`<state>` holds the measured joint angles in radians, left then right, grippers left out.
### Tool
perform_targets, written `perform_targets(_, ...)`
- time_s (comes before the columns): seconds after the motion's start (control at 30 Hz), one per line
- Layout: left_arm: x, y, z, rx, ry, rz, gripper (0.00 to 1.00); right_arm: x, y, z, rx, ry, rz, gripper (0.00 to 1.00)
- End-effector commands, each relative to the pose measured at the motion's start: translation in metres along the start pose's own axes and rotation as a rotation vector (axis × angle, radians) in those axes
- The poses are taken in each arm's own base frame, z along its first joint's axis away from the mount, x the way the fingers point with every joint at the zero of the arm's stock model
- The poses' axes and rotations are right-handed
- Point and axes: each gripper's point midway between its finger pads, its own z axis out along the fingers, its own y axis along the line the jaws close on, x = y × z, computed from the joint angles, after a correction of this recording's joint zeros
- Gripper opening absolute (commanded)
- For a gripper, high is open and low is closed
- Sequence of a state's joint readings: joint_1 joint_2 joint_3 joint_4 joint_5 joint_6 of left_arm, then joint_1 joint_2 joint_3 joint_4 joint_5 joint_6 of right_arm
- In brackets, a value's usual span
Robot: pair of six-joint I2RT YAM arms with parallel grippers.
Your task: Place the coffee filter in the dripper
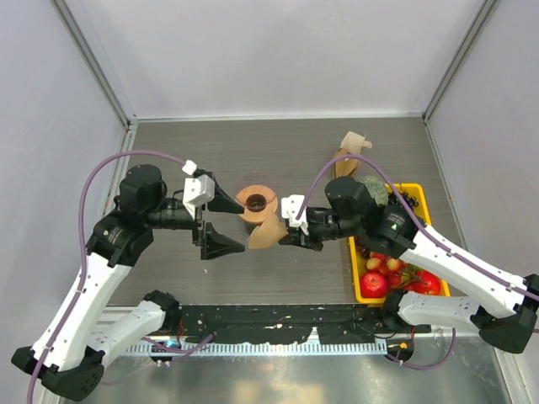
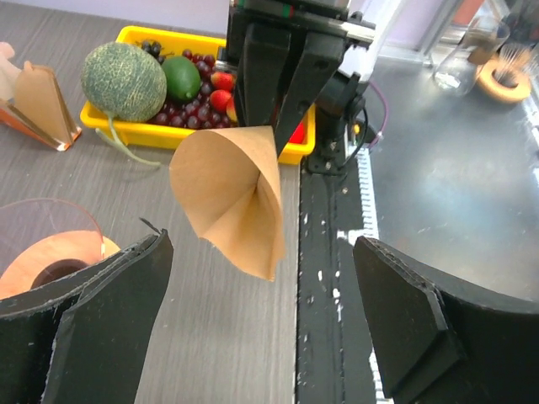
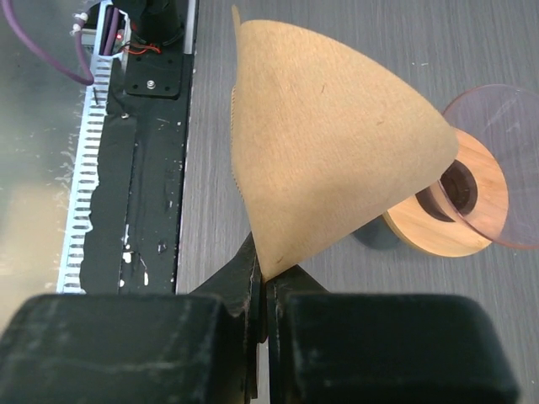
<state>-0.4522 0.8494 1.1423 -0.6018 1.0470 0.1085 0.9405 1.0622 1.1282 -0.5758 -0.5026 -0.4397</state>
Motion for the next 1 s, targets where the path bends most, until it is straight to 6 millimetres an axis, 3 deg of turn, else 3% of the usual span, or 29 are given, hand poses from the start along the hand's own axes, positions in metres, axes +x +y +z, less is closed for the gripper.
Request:
perform_targets(0.0,0.008,0.012,-0.001,-0.054,0.067,0.094,0.99,-0.007,0.007,0.003,-0.047,-0.039,0.013,0.05)
perform_targets(0.17,0.021,0.012,0.009,-0.025,0.04,-0.017,0.95,-0.008,0.008,0.003,-0.05,-0.055,0.025,0.05)
perform_targets(0.4,0.039,0.025,0.015,-0.106,-0.072,-0.308,0.99,-0.022,-0.011,-0.005,-0.004,-0.114,0.188,0.05)
perform_targets(0.57,0.012,0.057,-0.001,-0.198,-0.311,-0.432,0.99,-0.044,-0.02,-0.018,-0.01,-0.218,0.308,0.05)
perform_targets(0.73,-0.006,0.064,0.001,-0.153,-0.424,-0.491,0.99,-0.083,-0.033,-0.028,-0.054,-0.358,0.393,0.05)
perform_targets(0.87,-0.045,0.042,-0.008,-0.088,-0.448,-0.336,0.99,-0.123,-0.035,-0.044,-0.146,-0.478,0.423,0.05)
perform_targets(0.97,-0.07,0.015,-0.015,-0.013,-0.415,-0.212,0.94,-0.134,-0.027,-0.052,-0.193,-0.494,0.398,0.05)
